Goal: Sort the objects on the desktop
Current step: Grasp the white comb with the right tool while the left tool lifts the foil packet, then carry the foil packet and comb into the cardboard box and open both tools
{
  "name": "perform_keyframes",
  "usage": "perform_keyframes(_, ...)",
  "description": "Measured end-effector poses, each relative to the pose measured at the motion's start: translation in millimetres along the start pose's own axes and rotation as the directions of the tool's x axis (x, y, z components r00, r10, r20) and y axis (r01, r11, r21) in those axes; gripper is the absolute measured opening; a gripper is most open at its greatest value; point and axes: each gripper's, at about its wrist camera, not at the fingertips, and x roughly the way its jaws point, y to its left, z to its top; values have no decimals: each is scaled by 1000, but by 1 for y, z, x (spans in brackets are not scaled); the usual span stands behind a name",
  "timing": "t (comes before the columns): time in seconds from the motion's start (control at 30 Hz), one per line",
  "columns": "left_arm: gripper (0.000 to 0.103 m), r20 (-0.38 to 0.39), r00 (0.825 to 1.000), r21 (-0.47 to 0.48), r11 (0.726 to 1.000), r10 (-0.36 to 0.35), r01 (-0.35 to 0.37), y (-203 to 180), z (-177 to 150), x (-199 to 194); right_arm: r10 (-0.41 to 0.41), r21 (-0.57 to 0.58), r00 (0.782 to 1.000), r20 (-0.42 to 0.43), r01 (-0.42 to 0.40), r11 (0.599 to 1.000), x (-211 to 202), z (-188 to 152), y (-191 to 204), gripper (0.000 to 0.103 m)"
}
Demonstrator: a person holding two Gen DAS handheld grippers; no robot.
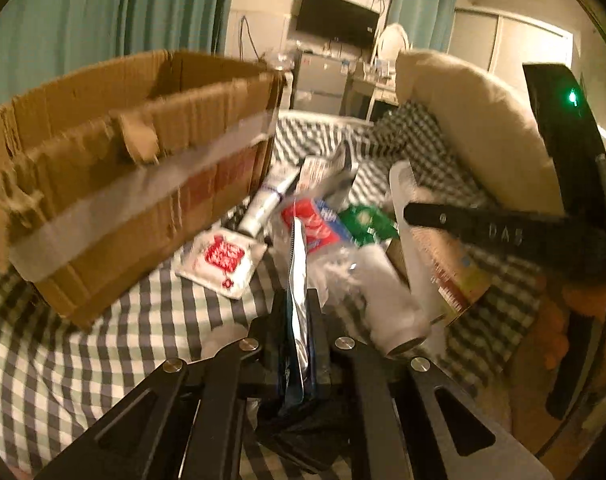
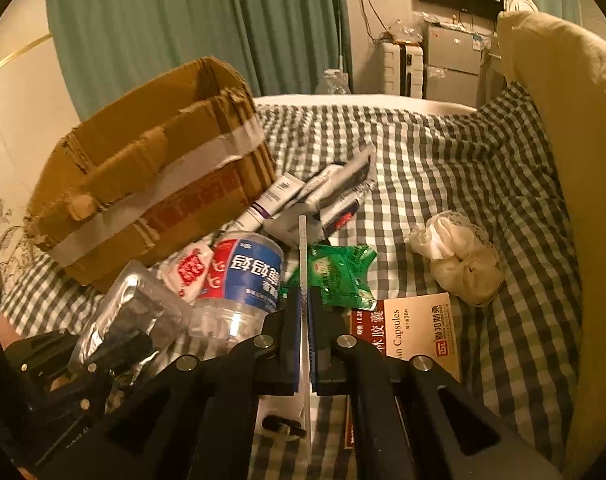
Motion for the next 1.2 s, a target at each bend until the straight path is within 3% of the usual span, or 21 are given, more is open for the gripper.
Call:
perform_keyframes(0.4,7,72,997,-45,999,31,-28,7,11,-42,42,-20,994,99,-40,999,-57,7,23,3)
perform_keyframes(0.73,7,167,983,-43,997,68,-62,8,55,-90,137,-73,974,183,-126,989,-102,40,53,3)
perform_keyframes(0.97,7,227,967,-93,991,119,-100,39,100,-116,217,-167,949,230,-181,969,-101,83,97,2)
perform_keyframes(1.2,7,233,954,-139,978,187,-157,84,133,-99,290,-181,927,236,-252,951,-64,131,127,2)
